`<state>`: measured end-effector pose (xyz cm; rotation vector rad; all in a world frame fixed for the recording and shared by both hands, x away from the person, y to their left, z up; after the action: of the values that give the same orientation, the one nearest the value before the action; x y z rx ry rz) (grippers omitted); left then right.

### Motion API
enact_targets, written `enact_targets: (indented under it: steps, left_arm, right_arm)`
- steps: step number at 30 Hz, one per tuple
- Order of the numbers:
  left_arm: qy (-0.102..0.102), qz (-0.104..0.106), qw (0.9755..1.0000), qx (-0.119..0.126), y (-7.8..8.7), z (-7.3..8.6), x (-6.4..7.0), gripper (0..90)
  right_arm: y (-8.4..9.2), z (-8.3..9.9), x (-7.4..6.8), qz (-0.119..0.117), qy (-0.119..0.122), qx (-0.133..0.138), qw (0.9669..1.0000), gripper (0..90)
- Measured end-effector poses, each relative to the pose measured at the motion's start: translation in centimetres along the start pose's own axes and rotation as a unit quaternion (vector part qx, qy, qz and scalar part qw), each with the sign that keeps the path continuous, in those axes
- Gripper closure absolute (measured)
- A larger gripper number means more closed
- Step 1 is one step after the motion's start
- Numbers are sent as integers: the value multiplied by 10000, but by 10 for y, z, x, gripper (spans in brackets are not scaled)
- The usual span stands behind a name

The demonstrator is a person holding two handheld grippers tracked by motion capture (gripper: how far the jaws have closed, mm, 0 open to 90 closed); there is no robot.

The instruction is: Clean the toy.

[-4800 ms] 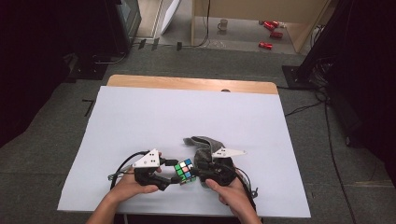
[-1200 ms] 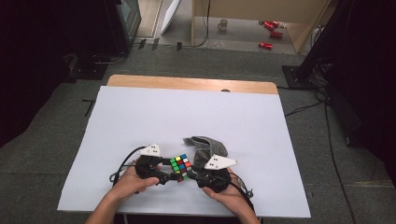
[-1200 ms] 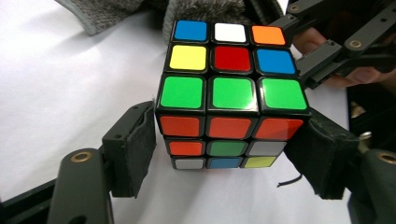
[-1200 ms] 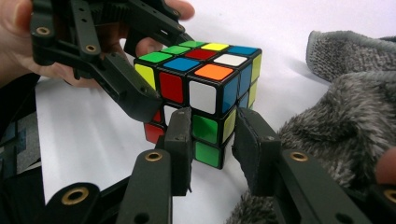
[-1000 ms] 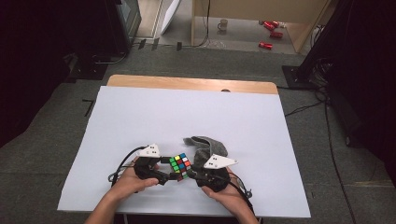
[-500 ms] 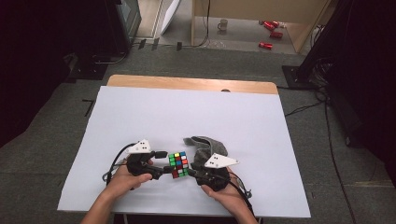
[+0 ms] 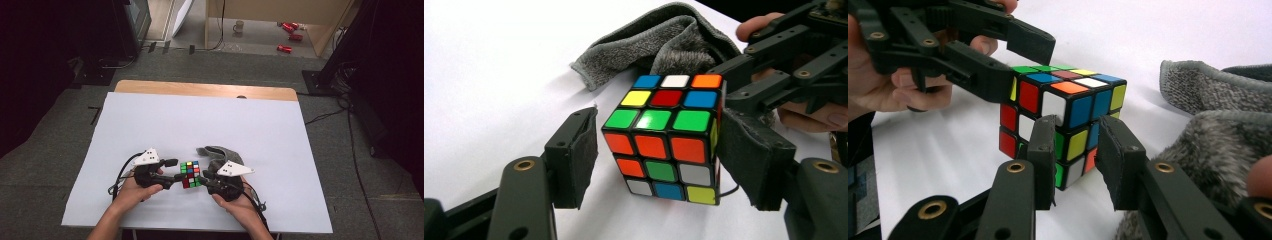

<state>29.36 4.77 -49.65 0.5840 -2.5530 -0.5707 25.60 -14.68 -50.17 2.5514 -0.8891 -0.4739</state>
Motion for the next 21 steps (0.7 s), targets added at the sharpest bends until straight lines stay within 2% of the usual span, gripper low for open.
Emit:
enact_targets:
  steps: [1,4,5,6,8,9,10,11,12,13,17,18,19,20,21]
  left_arm:
    - [0,0,10000,0,0,0,0,342]
    - [-272,-33,9996,-112,-1,4,3,329]
    - [-517,-120,9985,-91,-2,6,5,320]
    - [-636,-113,9979,-39,-2,6,7,308]
    - [-859,-114,9962,74,-2,5,11,283]
    - [-859,-114,9962,74,-2,5,11,274]
    - [-994,-120,9949,92,-3,5,13,274]
    - [-1269,-209,9917,57,-7,7,17,241]
    - [-1269,-209,9917,57,-7,7,17,227]
    - [-1370,-303,9901,16,-9,8,17,223]
    - [-1654,-459,9851,-51,-11,12,18,211]
    - [-1654,-459,9851,-51,-11,12,18,204]
    - [-1798,-513,9823,-109,-12,13,19,197]
    - [-1798,-513,9823,-109,-12,13,19,187]
    - [-1895,-554,9802,-160,-13,14,20,182]
  right_arm:
    - [-1,-1,0,14,3,-20,10000,699]
    - [-5,-2,-1,38,-24,-60,10000,704]
    - [-5,-2,-1,39,-43,-67,10000,705]
    - [-6,-2,-1,39,-56,-75,9999,711]
    - [-7,-2,-2,32,-52,-83,9999,715]
    - [-7,-2,-2,32,-52,-83,9999,715]
    - [-8,-2,-2,18,-60,-91,9999,715]
    - [-8,-2,-2,7,-58,-84,9999,712]
    - [-9,-2,-2,-9,-60,-83,9999,709]
    - [-9,-2,-2,-28,-76,-79,9999,707]
    - [-9,-2,-2,-70,-158,-81,9998,705]
    - [-9,-2,-2,-70,-158,-81,9998,705]
    - [-9,-2,-1,-95,-242,-74,9996,703]
    - [-9,-3,-1,-110,-279,-66,9995,702]
    - [-9,-3,-1,-127,-328,-62,9994,703]
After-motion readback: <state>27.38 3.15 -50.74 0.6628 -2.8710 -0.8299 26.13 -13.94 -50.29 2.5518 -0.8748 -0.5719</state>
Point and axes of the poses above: each handheld gripper's, and its own axes: y roughly backward along the jaws, z roughly out of its underside, x roughly to its right, the point moved 5 cm from there along -y, roughly forward along the jaws, and after that the axes turned 6 degrees about y, right-handed, at the moved point
